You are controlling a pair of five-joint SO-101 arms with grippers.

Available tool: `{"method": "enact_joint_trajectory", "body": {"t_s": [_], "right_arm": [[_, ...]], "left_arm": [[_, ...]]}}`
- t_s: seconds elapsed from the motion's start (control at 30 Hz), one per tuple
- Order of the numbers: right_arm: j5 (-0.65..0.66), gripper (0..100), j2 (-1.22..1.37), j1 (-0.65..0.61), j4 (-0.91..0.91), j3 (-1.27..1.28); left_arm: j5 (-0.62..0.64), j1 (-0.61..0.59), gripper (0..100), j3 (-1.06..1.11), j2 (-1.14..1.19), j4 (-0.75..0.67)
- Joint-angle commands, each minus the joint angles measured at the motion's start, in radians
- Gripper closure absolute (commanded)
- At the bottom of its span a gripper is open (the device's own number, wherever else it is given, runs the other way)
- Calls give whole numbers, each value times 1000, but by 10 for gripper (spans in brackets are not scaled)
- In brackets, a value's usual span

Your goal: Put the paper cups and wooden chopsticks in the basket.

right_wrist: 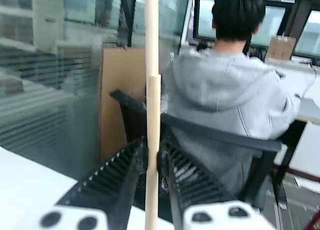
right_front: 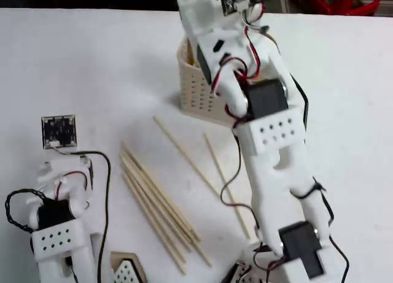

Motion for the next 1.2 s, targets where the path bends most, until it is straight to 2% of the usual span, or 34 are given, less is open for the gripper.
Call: {"method": "enact_joint_trajectory", "body": {"t_s": [0.0,0.33,0.43,0.53,0.7,0.83,1.17], "right_arm": [[8,980,39,35,-21,-43],[-3,972,202,84,33,-43],[-97,909,205,101,77,-43],[-137,858,191,105,122,-48],[-123,886,111,96,225,-46],[-123,986,22,96,390,-44],[-124,980,-39,96,952,-43]], "left_arm": [[-6,-2,917,-6,-16,-25],[-8,-2,917,-6,-16,-26],[-8,-2,917,-6,-16,-26],[-8,-2,917,-6,-16,-26],[-8,-2,917,-6,-16,-26],[-8,-2,917,-6,-16,-26],[-8,-2,917,-6,-16,-26]]}}
